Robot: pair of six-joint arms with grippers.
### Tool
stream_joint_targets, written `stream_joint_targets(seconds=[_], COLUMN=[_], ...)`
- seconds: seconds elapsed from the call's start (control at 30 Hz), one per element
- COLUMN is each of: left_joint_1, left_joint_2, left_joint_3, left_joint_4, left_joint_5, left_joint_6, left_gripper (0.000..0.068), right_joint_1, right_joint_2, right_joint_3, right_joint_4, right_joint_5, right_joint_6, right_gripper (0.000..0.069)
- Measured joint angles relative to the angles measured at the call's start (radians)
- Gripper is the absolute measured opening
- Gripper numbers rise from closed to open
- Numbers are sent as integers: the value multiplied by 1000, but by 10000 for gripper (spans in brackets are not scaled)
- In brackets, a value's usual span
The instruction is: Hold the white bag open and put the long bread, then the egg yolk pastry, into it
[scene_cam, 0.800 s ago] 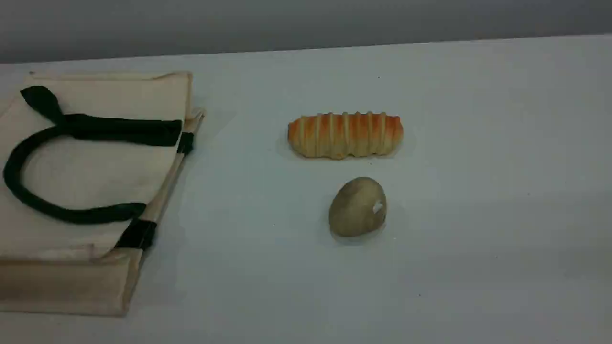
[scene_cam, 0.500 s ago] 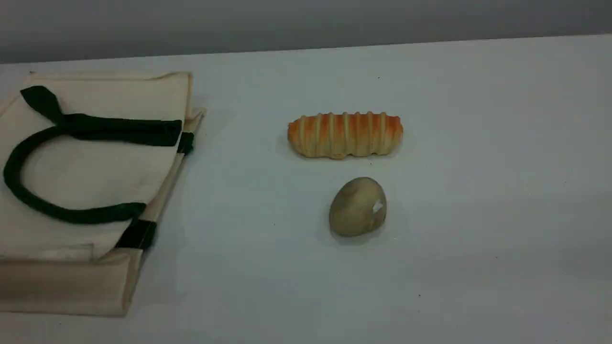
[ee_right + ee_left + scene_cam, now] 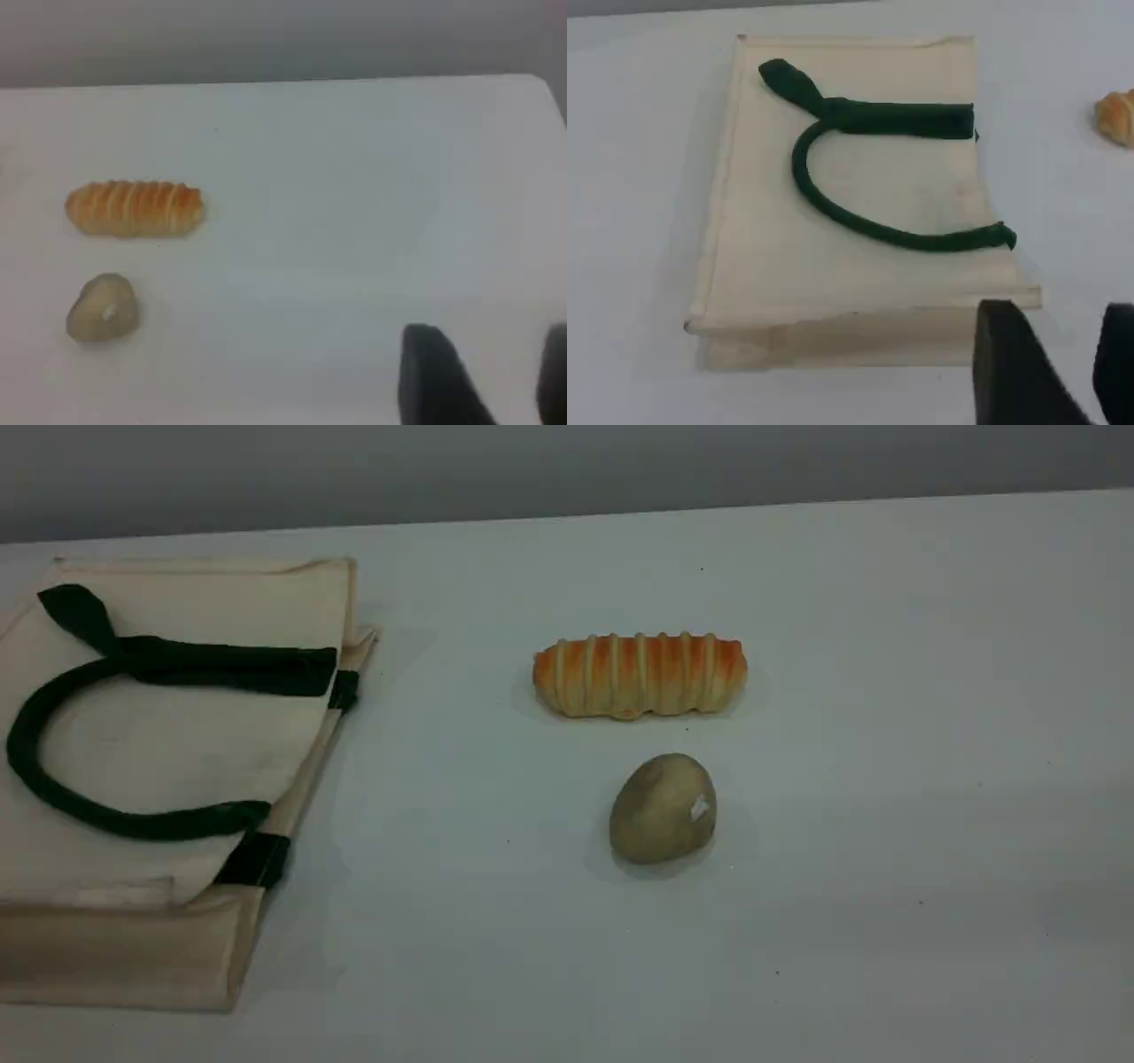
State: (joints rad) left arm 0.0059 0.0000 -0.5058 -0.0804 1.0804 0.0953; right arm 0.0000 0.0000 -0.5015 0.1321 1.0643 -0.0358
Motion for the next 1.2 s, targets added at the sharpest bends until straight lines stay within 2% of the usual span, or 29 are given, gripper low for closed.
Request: stream_joint_targets(seconds=[0.17,0.53,0.63,0.73,0.93,1.2], left_joint_1=[-41,-41,-41,-41,-41,-41], left_joint_2=[0,3,38,101,323,764], left_joint_3=[0,0,-20,-66,-208,-441], left_joint_4=[0,0,16,35,34,44], left_joint_5=[0,0,-24,-95,-236,-248], left_joint_6=[0,0,0,-7,-71,-56], left_gripper=[242,242,242,242,242,242], right_joint_1=[1,1,1,1,0,1], right_joint_2=[0,0,5,71,353,799], right_joint_3=[0,-3,-33,-88,-268,-524], right_joint_4=[-1,7,21,21,20,25], right_joint_5=[0,0,-40,-106,-189,-186], right_joint_6=[0,9,16,15,-19,-21], right_gripper=[242,242,242,242,242,242])
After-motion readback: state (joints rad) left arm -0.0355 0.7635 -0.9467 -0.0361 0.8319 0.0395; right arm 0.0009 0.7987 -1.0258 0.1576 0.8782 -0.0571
